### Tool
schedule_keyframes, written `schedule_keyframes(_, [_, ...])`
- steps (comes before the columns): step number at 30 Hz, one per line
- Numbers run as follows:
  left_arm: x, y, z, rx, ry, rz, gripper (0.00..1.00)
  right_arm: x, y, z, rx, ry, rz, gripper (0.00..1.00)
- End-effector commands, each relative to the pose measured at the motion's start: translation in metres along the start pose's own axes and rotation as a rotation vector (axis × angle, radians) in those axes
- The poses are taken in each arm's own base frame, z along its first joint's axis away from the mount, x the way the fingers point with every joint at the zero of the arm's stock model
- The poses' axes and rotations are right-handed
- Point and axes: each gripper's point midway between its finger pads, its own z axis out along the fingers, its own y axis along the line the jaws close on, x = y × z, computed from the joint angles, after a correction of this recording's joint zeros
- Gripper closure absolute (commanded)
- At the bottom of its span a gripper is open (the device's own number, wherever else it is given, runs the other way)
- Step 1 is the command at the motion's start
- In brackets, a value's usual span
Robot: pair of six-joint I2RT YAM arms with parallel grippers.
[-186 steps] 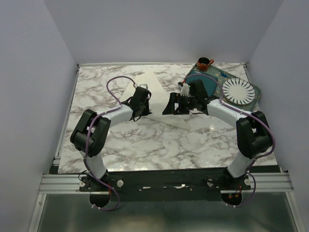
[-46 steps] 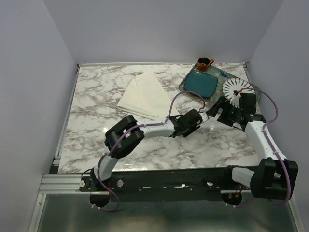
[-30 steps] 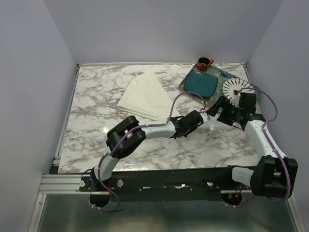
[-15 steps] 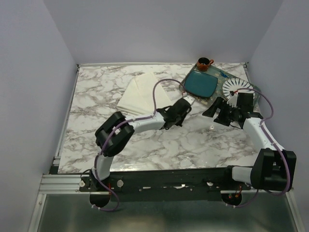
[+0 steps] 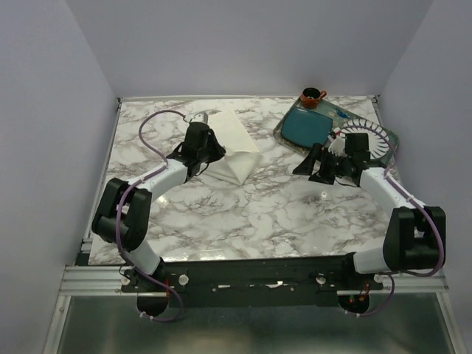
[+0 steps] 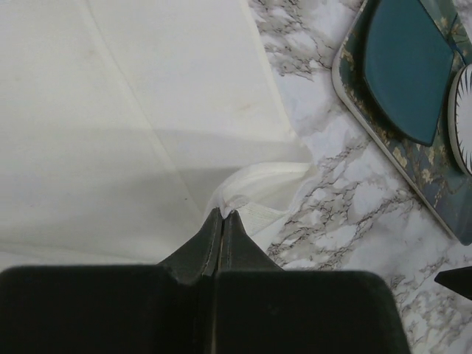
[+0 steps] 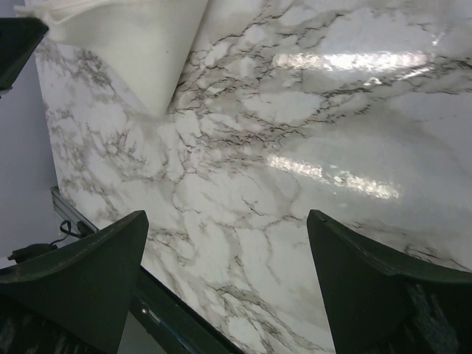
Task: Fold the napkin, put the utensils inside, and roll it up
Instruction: Fold the napkin
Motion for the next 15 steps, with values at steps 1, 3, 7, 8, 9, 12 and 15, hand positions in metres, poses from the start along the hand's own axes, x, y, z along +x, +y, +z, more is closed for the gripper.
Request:
schedule_keyframes(1, [-0.023,0.008,-0.016,0.044,-0.045,-0.088,1.0,-0.013,0.029,0.019,-0.063,0.014,-0.073,0.03])
schedule_keyframes(3, [-0.035,0.019,-0.025,0.018,-0.082,-0.098,1.0,-0.013,0.035,0.024,-0.073,0.028,-0.077,0.03])
schedule_keyframes(7, [-0.046,0.045,-0.036,-0.04,-0.119,-0.125,1.0,-0.008,0.047,0.04,-0.089,0.067,-0.1,0.04])
schedule_keyframes(8, [-0.046,0.052,-0.037,-0.064,-0.114,-0.134,1.0,-0.009,0.049,0.043,-0.094,0.073,-0.103,0.04])
schedule_keyframes(9, [-0.049,0.058,-0.037,-0.082,-0.117,-0.145,1.0,-0.008,0.052,0.046,-0.098,0.077,-0.107,0.04])
schedule_keyframes(12, [-0.052,0.071,-0.04,-0.129,-0.132,-0.168,1.0,-0.007,0.06,0.054,-0.108,0.095,-0.126,0.04])
schedule_keyframes(15, [-0.057,0.085,-0.043,-0.186,-0.155,-0.188,1.0,-0.005,0.065,0.06,-0.118,0.109,-0.137,0.04])
